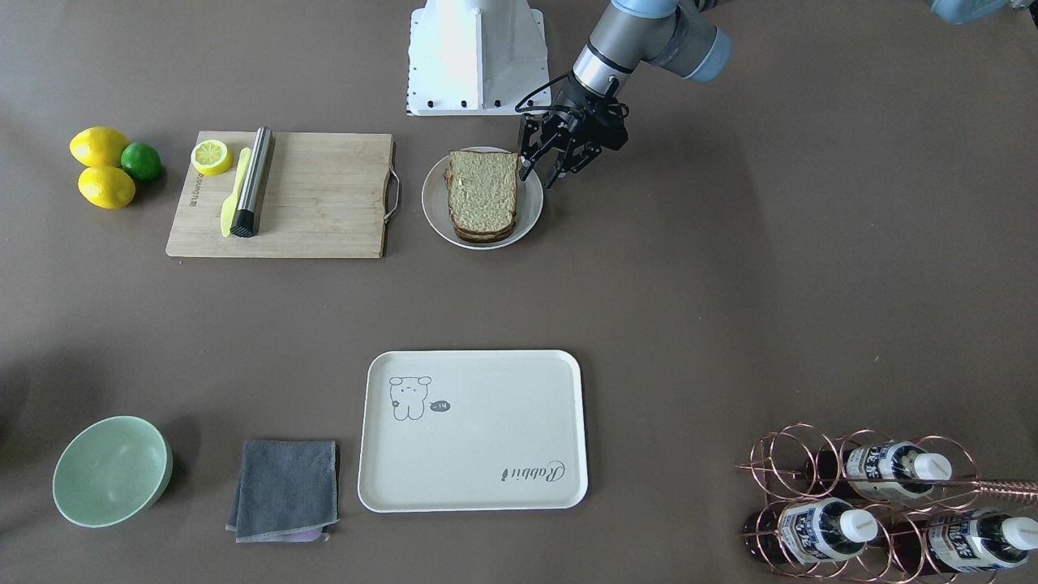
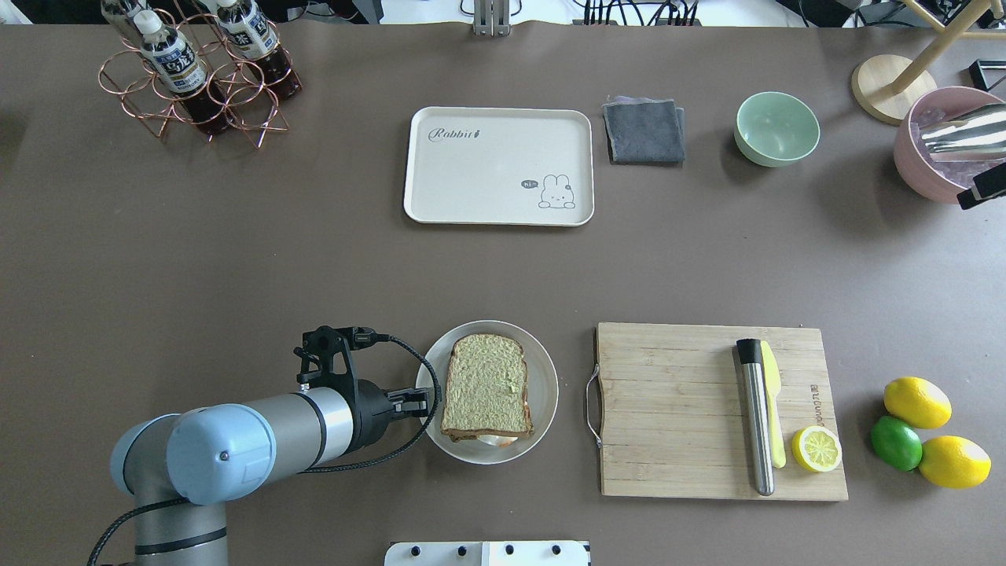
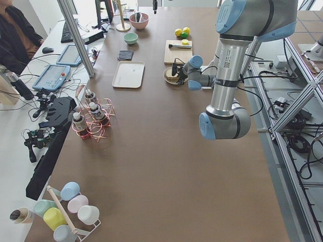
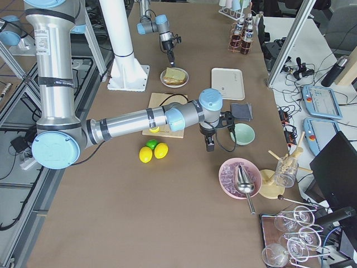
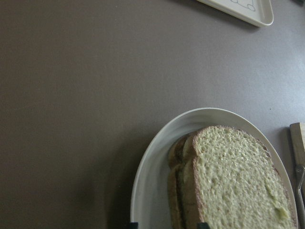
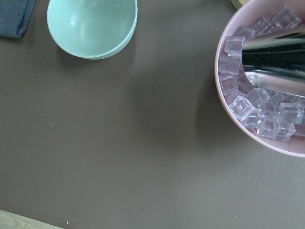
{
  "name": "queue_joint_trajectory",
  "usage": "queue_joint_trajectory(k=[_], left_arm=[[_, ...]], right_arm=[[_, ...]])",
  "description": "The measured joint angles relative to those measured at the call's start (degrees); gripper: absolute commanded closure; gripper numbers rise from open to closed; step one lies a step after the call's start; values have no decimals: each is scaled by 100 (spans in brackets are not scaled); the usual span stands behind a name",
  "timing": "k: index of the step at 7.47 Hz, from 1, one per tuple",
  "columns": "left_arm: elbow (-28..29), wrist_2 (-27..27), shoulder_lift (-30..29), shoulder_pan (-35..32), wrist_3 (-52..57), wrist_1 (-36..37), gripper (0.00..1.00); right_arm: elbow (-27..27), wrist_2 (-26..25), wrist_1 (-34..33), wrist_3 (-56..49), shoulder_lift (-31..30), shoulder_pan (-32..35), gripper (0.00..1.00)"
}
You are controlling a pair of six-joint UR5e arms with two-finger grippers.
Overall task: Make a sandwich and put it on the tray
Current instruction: 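Grasp the white plate rim with the left gripper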
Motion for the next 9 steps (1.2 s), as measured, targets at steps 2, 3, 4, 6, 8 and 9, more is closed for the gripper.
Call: queue_joint_trajectory(k=[2, 3, 4, 6, 8, 9], left_arm=[[63, 8, 11, 13, -17, -33, 48], [126, 8, 11, 15, -17, -39, 48], [180, 8, 10, 15, -20, -43, 48], [227, 15, 9, 17, -24, -45, 48], [273, 16, 7, 37, -24, -45, 49], [321, 16, -15, 50, -24, -45, 55]], right_arm=[[0, 5, -4, -1, 8, 18, 0], [0, 11, -5, 3, 23, 34, 0], [-2, 21, -8, 6, 39, 41, 0], [-1, 30, -6, 7, 54, 53, 0], [5, 49, -9, 7, 58, 93, 0], [7, 65, -12, 7, 59, 109, 0]])
